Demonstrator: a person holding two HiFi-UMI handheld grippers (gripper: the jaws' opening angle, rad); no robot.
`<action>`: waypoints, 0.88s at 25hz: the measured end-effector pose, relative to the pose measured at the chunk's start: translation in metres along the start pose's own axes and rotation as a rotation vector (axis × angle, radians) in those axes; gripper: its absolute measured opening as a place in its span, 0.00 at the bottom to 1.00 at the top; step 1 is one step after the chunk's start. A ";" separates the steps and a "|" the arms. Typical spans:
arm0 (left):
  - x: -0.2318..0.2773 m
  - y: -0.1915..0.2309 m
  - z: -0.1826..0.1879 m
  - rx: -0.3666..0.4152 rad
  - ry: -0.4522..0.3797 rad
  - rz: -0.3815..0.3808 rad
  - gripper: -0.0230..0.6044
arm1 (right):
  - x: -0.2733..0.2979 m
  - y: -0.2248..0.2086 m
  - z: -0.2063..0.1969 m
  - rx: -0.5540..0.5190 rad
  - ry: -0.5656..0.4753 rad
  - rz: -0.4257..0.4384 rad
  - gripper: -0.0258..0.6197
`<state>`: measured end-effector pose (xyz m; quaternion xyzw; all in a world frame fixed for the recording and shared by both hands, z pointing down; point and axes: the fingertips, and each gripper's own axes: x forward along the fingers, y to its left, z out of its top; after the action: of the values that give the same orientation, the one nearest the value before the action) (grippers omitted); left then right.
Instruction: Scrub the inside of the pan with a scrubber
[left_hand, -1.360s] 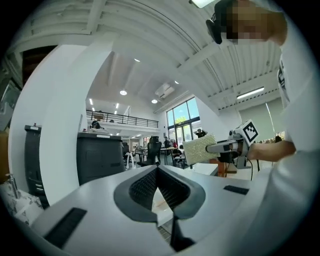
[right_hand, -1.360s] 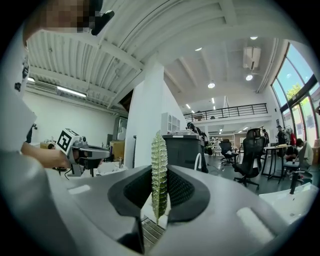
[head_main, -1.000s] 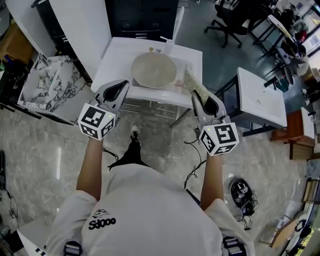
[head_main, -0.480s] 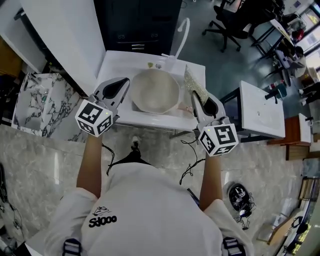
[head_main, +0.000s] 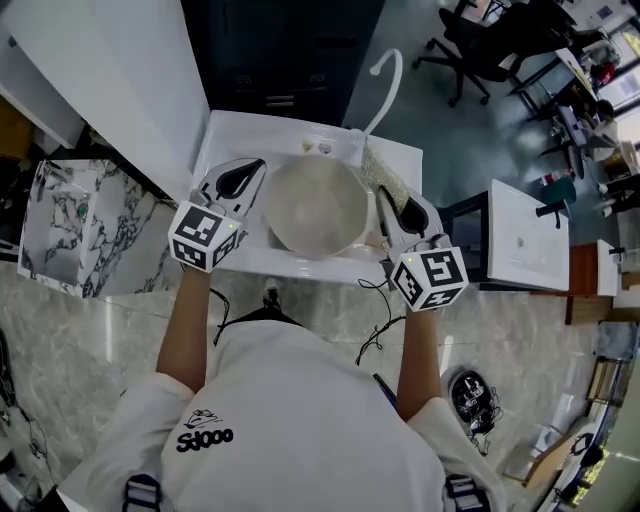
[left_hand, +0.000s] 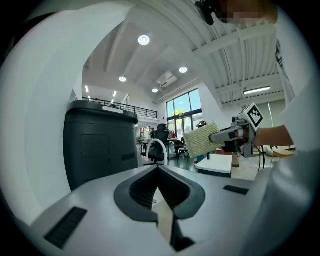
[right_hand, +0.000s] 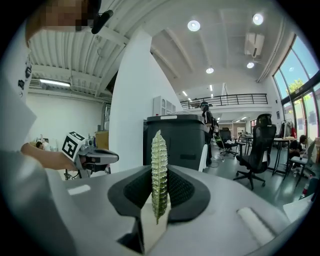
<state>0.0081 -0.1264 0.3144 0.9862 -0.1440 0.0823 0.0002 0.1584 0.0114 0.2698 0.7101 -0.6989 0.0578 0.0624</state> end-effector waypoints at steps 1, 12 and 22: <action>0.004 0.002 -0.004 -0.002 0.011 -0.010 0.04 | 0.008 -0.001 -0.003 -0.001 0.011 0.002 0.16; 0.038 0.018 -0.032 -0.168 0.034 -0.123 0.04 | 0.066 -0.018 -0.040 0.026 0.110 0.001 0.16; 0.042 0.029 -0.060 -0.087 0.166 0.050 0.04 | 0.110 -0.022 -0.097 0.048 0.243 0.136 0.16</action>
<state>0.0295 -0.1648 0.3800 0.9711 -0.1714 0.1572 0.0527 0.1828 -0.0804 0.3840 0.6503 -0.7310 0.1643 0.1254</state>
